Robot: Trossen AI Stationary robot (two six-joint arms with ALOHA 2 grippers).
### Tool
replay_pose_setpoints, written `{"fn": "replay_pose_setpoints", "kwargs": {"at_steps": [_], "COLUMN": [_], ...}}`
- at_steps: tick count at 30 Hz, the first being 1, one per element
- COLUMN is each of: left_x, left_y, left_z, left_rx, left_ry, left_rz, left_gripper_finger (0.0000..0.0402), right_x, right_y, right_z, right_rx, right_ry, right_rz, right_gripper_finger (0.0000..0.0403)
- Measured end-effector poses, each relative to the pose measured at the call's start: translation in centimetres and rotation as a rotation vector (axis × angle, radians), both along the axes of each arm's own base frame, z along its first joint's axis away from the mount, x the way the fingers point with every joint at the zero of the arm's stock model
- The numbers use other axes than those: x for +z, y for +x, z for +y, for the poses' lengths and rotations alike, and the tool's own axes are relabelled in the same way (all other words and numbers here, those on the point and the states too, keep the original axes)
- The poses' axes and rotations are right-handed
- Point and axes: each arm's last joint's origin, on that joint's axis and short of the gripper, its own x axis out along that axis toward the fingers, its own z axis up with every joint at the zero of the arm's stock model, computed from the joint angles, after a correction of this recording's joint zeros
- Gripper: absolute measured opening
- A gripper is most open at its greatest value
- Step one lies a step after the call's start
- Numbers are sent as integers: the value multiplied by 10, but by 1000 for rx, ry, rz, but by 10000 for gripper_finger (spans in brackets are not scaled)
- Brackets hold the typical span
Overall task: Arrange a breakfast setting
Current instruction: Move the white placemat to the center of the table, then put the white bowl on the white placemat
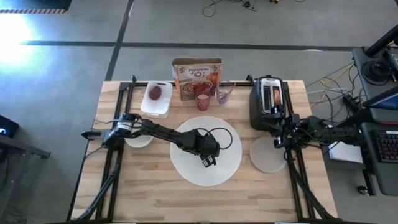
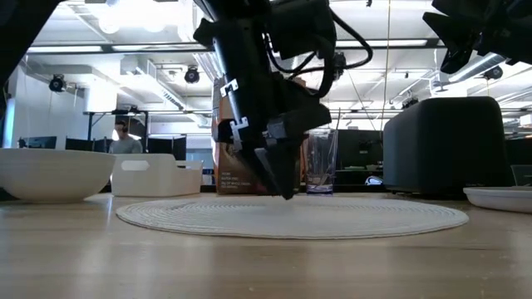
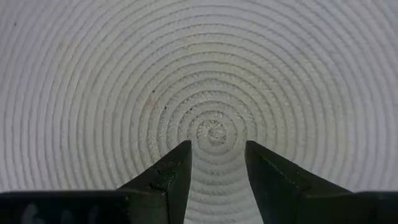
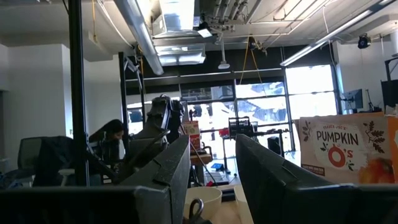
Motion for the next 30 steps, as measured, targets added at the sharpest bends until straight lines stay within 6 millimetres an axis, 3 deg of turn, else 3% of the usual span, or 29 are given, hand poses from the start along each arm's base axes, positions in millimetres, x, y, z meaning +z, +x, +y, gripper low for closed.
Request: {"fn": "replay_pose_setpoints", "kwargs": {"at_steps": [10, 16, 20, 26, 30], "left_x": [23, 58, 77, 90, 91], "left_y": [-6, -32, -53, -80, -83], "left_z": [-24, -47, -54, -56, -56], "left_rx": [-40, -88, -50, 29, 56], "left_ry": [104, 316, 344, 355, 295], "left_rz": [51, 76, 102, 216, 243], "left_gripper_finger": [134, 134, 134, 134, 134], "right_x": [0, 0, 0, 0, 0], "right_y": [0, 0, 0, 0, 0], "right_z": [0, 0, 0, 0, 0], "right_rx": [0, 0, 0, 1, 0], "right_ry": [0, 0, 0, 0, 0], "right_rz": [0, 0, 0, 0, 0], "right_gripper_finger": [118, 118, 118, 118, 118]}}
